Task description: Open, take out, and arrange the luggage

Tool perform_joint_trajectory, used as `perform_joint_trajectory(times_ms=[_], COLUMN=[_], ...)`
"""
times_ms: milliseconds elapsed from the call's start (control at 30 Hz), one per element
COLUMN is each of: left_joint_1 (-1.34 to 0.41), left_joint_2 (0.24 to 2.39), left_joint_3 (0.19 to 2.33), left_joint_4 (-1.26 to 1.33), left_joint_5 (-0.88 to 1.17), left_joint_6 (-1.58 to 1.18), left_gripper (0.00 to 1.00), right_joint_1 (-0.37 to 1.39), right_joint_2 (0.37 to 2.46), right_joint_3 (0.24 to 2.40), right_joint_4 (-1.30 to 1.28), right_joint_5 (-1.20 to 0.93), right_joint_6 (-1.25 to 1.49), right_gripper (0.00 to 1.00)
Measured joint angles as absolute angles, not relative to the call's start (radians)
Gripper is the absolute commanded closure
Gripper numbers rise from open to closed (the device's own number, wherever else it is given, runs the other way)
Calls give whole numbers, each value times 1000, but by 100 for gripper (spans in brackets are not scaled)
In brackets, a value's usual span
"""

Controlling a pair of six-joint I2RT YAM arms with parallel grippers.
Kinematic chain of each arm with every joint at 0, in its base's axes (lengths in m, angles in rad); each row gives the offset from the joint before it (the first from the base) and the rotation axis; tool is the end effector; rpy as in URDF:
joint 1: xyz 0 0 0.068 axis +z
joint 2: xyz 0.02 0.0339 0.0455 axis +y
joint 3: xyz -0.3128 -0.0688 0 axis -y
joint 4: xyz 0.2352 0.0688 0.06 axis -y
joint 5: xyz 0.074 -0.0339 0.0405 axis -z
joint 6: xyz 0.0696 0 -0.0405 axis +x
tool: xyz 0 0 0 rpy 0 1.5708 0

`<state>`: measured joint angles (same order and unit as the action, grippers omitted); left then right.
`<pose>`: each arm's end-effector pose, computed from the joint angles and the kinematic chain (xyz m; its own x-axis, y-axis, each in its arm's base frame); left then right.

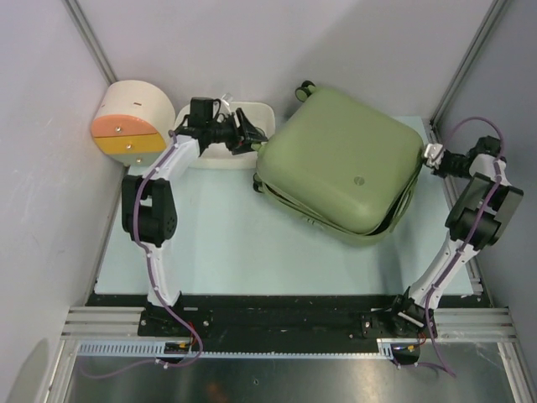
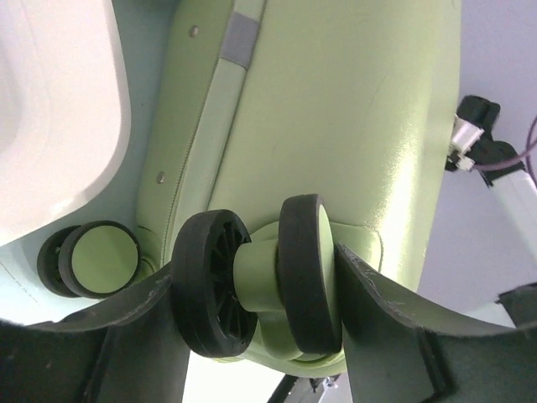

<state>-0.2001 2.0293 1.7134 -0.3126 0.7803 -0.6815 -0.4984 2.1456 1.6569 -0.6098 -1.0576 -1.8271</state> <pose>0.4808 -0.1475 0.3054 -0.8878 -0.2768 -0.3677 0.1799 0.5267 -0.8308 0.4463 -0.1739 0.2223 0.3080 -0.7083 -0.6351 -0.7279 0.2544 -0.6367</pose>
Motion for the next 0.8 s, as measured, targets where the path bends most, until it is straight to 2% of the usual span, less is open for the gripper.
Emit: perform_joint_trajectory(times_ms=[200,333,467,633,700,800], left_joint_1=[-209,-209,-209,-197,-196,-196], left_joint_2=[2035,2004,1976,1950,1948,1951], left_joint_3=[1729,1703,1684,1673,1673,1684], left_joint_4=[-321,-321,-330,-348,-354,-366], left_joint_5=[742,669,550,480,467,464], left_joint_6=[-617,-564,-480,-392,-371,-350], left_gripper=[100,100,100,100,100,100], right_joint_1=[-567,-578,-564,-453,-440,-469], right_joint_2=[1967,1816,1571,1201,1150,1179], right_joint_3=[1454,1281,1050,813,788,797], right_joint_4=[-810,-844,-870,-984,-1026,-1074], right_joint_5=[-1033,-982,-913,-774,-767,-794], right_joint_6=[-1964,-1991,-1995,-1853,-1806,-1796], right_gripper=[100,100,100,100,100,100])
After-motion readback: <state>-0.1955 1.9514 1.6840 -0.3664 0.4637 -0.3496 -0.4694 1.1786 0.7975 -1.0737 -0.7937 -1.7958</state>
